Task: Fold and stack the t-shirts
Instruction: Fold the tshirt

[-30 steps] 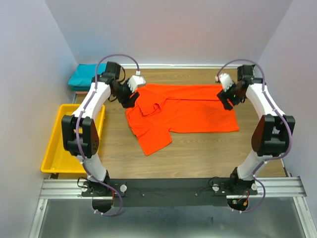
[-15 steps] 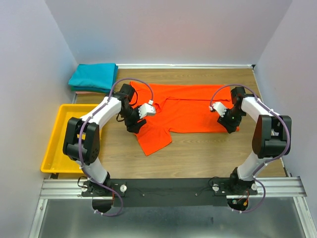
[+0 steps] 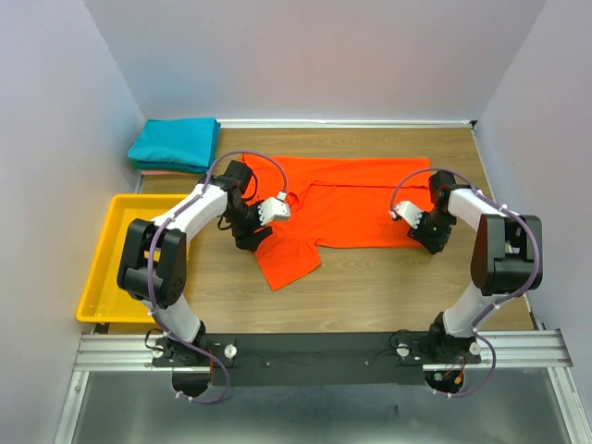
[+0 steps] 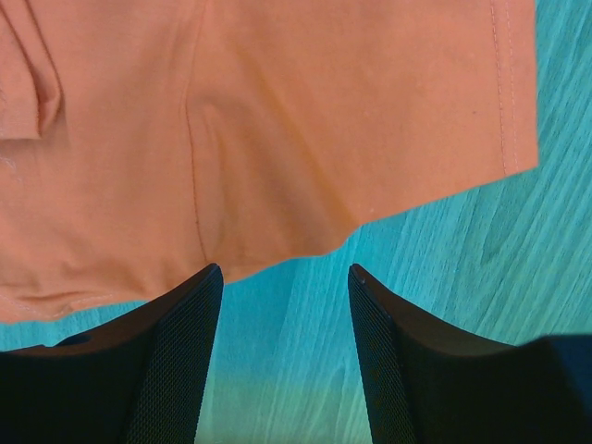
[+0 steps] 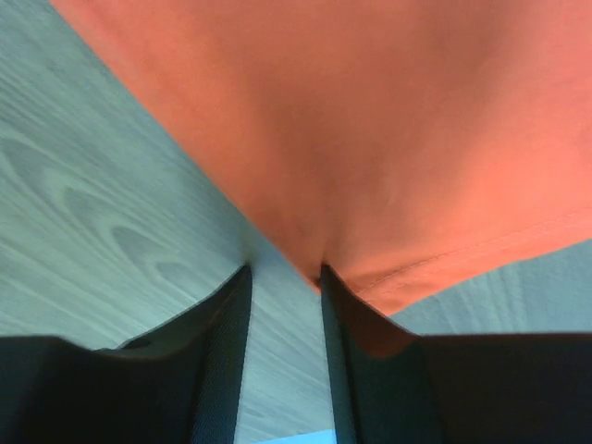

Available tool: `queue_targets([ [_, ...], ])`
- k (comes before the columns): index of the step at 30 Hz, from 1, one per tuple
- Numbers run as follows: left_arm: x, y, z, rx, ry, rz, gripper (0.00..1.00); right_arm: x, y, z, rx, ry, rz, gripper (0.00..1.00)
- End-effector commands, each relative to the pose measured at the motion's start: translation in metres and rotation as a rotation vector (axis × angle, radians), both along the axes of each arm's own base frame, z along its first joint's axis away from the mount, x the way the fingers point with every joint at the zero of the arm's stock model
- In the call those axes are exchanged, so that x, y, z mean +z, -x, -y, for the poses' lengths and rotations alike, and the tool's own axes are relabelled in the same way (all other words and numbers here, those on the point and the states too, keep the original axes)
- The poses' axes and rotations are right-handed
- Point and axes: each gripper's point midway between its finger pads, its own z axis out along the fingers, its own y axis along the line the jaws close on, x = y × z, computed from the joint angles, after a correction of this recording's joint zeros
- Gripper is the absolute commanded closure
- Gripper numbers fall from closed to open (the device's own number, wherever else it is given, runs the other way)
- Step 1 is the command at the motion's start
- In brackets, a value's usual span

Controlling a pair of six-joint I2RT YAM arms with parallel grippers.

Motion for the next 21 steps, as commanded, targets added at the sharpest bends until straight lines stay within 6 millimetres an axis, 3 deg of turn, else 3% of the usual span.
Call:
queue_targets([
  [1, -0.007, 0.004, 0.0, -0.026, -0.027, 0.021, 0.35, -0.008, -0.008, 0.008, 0.0, 0.046, 0.031, 0.62],
  [7, -0.016, 0.001, 0.007, -0.014, -0.035, 0.047, 0.35, -0.013, -0.011, 0.008, -0.014, 0.047, 0.042, 0.74],
  [13, -0.022, 0.018, 0.021, -0.053, -0.023, 0.023, 0.35, -0.012, -0.012, 0.008, -0.037, 0.047, 0.051, 0.85],
  [16, -0.03, 0.023, 0.026, -0.054, -0.03, 0.018, 0.35, -0.011, -0.012, 0.013, -0.059, 0.075, 0.053, 0.98],
  [19, -0.041, 0.025, 0.02, -0.027, -0.065, 0.005, 0.42, -0.009, -0.012, 0.015, -0.064, 0.083, 0.057, 0.99],
  [21, -0.044, 0.027, 0.014, -0.024, -0.098, 0.004, 0.55, -0.009, -0.01, 0.017, -0.069, 0.098, 0.054, 0.99],
])
